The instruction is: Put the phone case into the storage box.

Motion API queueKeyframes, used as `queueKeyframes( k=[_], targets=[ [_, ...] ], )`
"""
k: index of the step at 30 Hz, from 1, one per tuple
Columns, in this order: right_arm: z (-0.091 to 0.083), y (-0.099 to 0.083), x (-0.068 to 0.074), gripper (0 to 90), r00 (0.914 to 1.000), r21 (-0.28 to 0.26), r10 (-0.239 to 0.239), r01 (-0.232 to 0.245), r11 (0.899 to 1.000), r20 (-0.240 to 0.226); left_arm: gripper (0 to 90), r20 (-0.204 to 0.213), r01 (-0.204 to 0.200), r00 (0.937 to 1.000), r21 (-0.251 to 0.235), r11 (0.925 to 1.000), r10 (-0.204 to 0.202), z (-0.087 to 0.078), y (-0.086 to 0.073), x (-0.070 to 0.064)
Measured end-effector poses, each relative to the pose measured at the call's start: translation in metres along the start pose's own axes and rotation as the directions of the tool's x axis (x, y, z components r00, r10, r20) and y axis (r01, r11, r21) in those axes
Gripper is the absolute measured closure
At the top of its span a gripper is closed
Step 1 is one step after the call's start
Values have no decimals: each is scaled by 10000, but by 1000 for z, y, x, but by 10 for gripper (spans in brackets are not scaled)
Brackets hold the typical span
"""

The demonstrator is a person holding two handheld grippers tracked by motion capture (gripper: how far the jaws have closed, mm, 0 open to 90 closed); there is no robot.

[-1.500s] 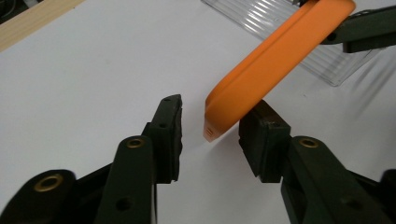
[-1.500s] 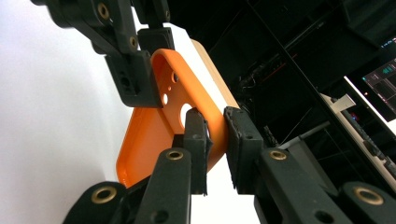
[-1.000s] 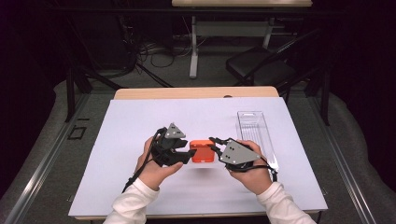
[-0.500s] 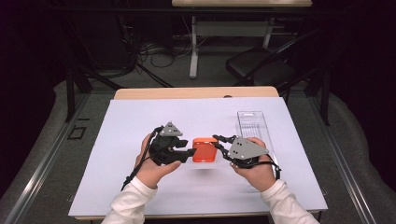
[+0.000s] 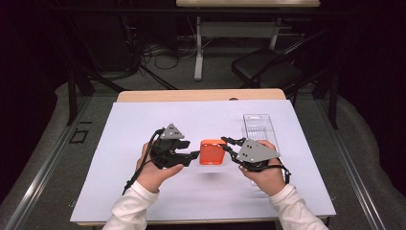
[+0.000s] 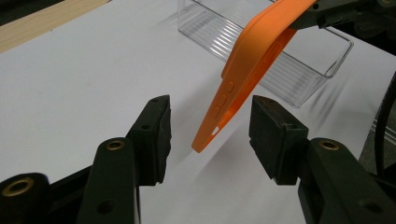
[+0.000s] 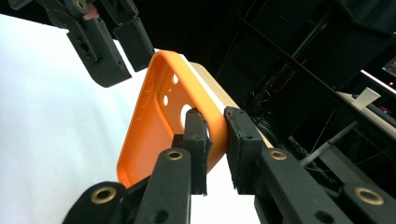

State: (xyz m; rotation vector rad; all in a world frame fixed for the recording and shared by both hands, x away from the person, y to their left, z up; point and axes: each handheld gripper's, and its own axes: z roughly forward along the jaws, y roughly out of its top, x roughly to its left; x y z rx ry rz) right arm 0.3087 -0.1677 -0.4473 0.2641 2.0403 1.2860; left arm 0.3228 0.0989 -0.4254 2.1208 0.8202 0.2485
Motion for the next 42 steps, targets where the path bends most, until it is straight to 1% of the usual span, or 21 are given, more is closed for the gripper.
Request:
queueKeyframes(
  k=[5, 7, 8, 9, 11, 12, 13, 15, 17, 20, 21, 23, 27, 30, 31, 34, 37, 38, 39, 40, 42],
  targets=[
    [-3, -1, -3, 796, 9999, 8, -6, 6, 10000, 101, 452, -19, -31, 10000, -147, 9999, 31, -1, 0, 4],
    [-4, -1, -4, 796, 9999, 20, 36, -36, 10000, 139, 449, -77, -60, 10000, -211, 9998, 58, -1, -1, 8],
    [-5, -2, -5, 796, 9999, 8, 36, -36, 10000, 160, 428, -147, -18, 9999, -226, 9997, 15, -1, -1, 10],
    [-5, -2, -5, 796, 9998, 14, 18, -18, 10000, 187, 421, -139, 11, 9999, -188, 9998, -13, -1, -2, 11],
    [-7, -2, -7, 796, 9997, 31, -17, 16, 10000, 228, 433, 108, 99, 9999, -141, 9999, -98, -1, -3, 14],
    [-7, -2, -7, 796, 9997, 39, -36, 35, 10000, 243, 432, 80, 57, 10000, -151, 9999, -55, -1, -3, 15],
    [-7, -2, -7, 796, 9997, 56, -62, 61, 10000, 257, 420, 35, 141, 9999, -219, 9997, -140, 0, -4, 16],
    [-8, -3, -8, 796, 9995, 77, -120, 117, 9999, 277, 401, 122, 244, 9996, -166, 9996, -242, 0, -5, 18],
    [-7, -4, -10, 796, 9994, 92, -183, 180, 9998, 309, 348, 143, 288, 9995, -131, 9995, -286, 1, -5, 21],
    [-8, -6, -11, 796, 9992, 115, -232, 228, 9997, 320, 303, 155, 461, 9988, -107, 9989, -459, 1, -6, 24],
    [-8, -6, -12, 796, 9991, 108, -280, 277, 9996, 318, 285, 242, 565, 9981, -112, 9983, -562, 1, -6, 25],
    [-8, -7, -12, 796, 9988, 137, -364, 359, 9993, 319, 262, 344, 632, 9974, -51, 9980, -630, 1, -6, 27],
    [-10, -8, -14, 796, 9984, 139, -459, 455, 9989, 332, 230, 245, 742, 9970, -60, 9972, -740, 2, -7, 28],
    [-10, -7, -17, 796, 9980, 98, -519, 516, 9986, 364, 210, 82, 857, 9963, -15, 9963, -857, 2, -8, 29],
    [-10, -7, -17, 796, 9978, 107, -542, 539, 9985, 388, 208, 54, 861, 9963, 71, 9963, -861, 1, -8, 30],
    [-10, -6, -20, 796, 9975, 90, -566, 562, 9984, 432, 205, -176, 1014, 9947, 33, 9948, -1013, 2, -8, 31],
    [-10, -4, -22, 796, 9971, 114, -648, 644, 9979, 398, 205, -123, 1071, 9942, 10, 9942, -1071, 1, -9, 33],
    [-9, -4, -23, 796, 9968, 129, -695, 690, 9975, 392, 205, -137, 1173, 9930, -19, 9931, -1173, 1, -9, 33],
    [-9, -4, -23, 796, 9965, 151, -732, 726, 9972, 392, 204, -128, 1193, 9928, 11, 9929, -1193, 1, -8, 34],
    [-10, -3, -25, 796, 9964, 162, -754, 748, 9971, 383, 200, -121, 1188, 9928, -70, 9929, -1189, 1, -8, 34],
    [-10, -2, -27, 796, 9963, 184, -787, 781, 9968, 337, 175, -10, 1263, 9920, -41, 9920, -1263, 0, -9, 35]
  ],
)
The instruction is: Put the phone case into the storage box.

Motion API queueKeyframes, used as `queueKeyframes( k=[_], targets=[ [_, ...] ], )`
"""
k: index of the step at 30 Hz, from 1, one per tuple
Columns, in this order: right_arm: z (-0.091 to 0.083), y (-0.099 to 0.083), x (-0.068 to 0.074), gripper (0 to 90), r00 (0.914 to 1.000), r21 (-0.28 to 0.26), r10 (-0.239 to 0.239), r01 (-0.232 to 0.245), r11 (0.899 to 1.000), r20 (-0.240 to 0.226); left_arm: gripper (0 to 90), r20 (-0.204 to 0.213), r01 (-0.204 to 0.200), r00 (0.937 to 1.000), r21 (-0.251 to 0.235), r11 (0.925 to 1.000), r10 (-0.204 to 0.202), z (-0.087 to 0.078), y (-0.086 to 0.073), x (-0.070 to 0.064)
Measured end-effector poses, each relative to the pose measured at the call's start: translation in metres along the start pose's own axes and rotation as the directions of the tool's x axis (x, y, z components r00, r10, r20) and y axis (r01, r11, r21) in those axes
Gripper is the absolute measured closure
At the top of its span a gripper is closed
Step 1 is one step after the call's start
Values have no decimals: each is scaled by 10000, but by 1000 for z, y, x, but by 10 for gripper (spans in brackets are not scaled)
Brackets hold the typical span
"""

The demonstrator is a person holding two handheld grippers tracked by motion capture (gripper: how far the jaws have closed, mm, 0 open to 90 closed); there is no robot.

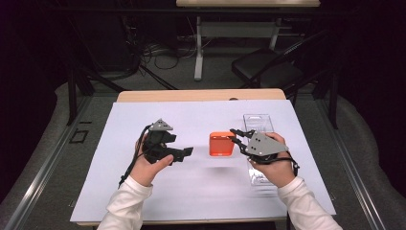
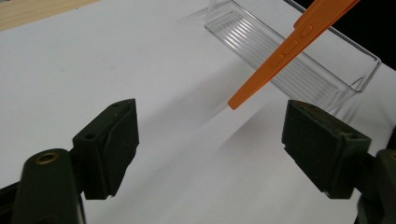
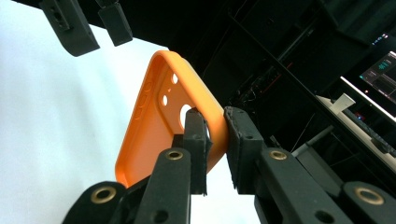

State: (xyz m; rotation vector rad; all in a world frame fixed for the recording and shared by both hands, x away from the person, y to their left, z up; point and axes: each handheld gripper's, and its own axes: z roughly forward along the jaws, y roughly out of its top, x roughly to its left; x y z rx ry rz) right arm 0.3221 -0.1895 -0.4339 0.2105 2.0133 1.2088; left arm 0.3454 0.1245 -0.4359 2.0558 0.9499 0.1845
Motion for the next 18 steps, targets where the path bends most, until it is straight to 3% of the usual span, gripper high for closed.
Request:
queueKeyframes(
  k=[4, 9, 14, 18],
  targets=[
    [-2, 3, -6, 796, 9998, 32, -185, 185, 9998, -95, 155, 398, 113, 9991, -43, 9999, -111, -1, 0, 1],
    [-5, 6, -12, 795, 9986, 138, -513, 515, 9986, -144, 150, 378, 210, 9991, 2, 9998, -210, -2, 0, 2],
    [-11, 4, -19, 796, 9969, 240, -759, 763, 9968, -182, 144, -159, -56, 9999, 104, 9999, 58, -2, -1, 4],
    [-15, 1, -25, 795, 9964, 260, -819, 824, 9963, -201, 142, -251, -19, 9997, 135, 9999, 22, -2, -1, 4]
  ],
)
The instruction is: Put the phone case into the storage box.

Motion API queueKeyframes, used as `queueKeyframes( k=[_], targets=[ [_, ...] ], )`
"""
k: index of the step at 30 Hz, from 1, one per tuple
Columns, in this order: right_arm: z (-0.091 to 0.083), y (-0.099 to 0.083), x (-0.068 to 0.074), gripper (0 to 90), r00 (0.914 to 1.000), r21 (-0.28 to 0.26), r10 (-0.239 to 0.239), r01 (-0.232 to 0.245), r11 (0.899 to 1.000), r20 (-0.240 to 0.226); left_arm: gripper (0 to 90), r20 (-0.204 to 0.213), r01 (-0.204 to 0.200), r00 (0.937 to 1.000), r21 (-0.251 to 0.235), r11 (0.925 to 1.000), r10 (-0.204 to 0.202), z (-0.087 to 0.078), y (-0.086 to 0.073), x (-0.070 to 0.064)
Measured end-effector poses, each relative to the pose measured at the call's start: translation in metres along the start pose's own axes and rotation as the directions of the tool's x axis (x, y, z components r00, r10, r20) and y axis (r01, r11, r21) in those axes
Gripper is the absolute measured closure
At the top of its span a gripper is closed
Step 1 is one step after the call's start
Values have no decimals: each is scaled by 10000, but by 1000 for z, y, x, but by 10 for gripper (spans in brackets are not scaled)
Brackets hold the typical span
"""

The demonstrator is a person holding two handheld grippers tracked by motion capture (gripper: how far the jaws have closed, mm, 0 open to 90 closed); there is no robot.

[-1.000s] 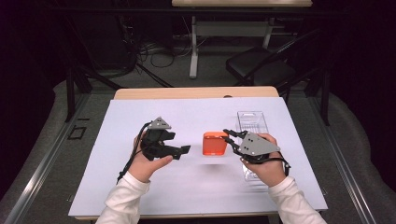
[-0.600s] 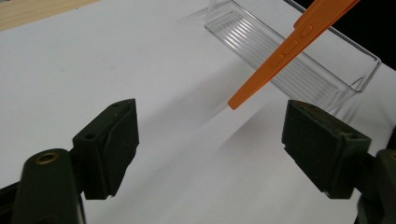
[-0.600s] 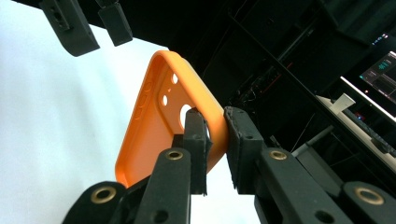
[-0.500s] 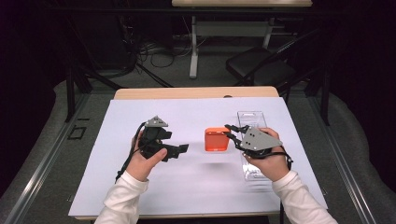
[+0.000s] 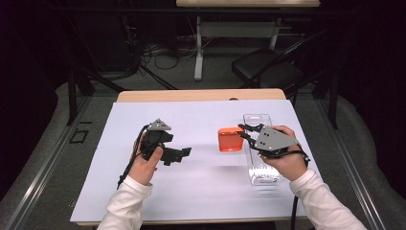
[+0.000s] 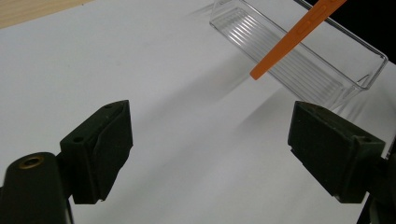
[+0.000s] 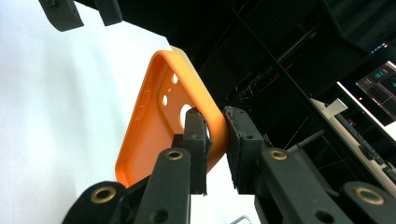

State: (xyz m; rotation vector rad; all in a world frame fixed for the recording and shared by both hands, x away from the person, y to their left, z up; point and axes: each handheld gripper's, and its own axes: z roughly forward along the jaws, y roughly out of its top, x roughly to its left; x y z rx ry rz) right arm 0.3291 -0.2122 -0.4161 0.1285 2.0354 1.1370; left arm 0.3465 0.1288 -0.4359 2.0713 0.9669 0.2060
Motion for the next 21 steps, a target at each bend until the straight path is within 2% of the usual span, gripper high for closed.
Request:
queueKeyframes(
  k=[8, 21],
  targets=[
    [-10, -6, -12, 795, 9999, -4, 54, -54, 10000, 144, 142, 14, -29, 10000, -47, 10000, 29, -1, -1, 1],
    [-28, -12, -31, 795, 9979, 199, -68, 55, 9998, 648, 143, -37, -73, 10000, -23, 10000, 73, -3, -1, 2]
  ],
)
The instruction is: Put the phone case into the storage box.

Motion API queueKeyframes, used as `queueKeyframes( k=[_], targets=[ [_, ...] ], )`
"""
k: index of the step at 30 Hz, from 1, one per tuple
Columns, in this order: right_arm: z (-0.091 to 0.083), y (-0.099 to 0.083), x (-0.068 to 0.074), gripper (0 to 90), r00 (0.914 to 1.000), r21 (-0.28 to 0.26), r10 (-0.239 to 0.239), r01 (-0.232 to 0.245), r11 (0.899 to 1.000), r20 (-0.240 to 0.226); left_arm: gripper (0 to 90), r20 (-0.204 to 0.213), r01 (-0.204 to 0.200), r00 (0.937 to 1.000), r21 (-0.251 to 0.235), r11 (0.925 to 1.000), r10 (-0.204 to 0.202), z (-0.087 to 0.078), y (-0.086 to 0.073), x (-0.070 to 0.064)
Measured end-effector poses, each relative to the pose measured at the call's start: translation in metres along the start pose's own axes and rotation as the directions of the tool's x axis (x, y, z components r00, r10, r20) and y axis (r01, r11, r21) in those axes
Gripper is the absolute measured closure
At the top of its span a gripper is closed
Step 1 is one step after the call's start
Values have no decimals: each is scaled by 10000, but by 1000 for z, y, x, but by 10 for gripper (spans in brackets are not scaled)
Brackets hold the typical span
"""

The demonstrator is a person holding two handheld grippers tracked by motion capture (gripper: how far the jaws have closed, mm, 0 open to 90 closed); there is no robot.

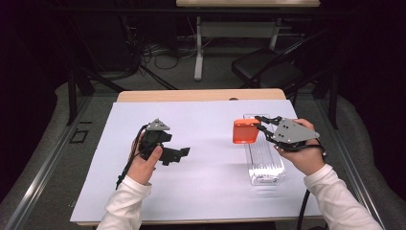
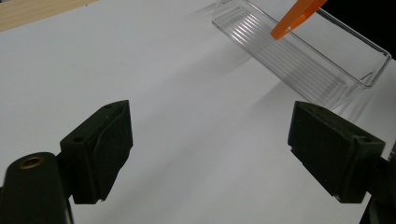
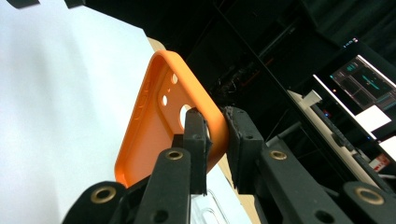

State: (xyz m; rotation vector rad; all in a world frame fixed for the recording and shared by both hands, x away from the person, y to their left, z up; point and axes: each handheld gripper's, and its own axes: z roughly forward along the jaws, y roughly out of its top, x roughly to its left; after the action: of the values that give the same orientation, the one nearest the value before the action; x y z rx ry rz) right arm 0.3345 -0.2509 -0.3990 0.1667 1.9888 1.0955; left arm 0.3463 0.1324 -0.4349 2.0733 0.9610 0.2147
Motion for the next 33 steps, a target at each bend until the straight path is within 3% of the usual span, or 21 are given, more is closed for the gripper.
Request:
queueKeyframes(
  k=[15, 23, 33],
  targets=[
    [-14, -15, -17, 795, 9980, 429, -170, 144, 9990, 606, 143, -6, -4, 10000, 122, 9999, 4, 2, -1, 0],
    [-7, -31, -26, 795, 9966, 759, 13, -76, 9971, 827, 143, -11, -10, 10000, 161, 9999, 10, 2, -1, 0],
    [10, -39, -32, 795, 9952, 1035, -125, 24, 9946, 972, 143, -12, -13, 10000, 161, 9999, 13, 2, -1, 1]
  ],
)
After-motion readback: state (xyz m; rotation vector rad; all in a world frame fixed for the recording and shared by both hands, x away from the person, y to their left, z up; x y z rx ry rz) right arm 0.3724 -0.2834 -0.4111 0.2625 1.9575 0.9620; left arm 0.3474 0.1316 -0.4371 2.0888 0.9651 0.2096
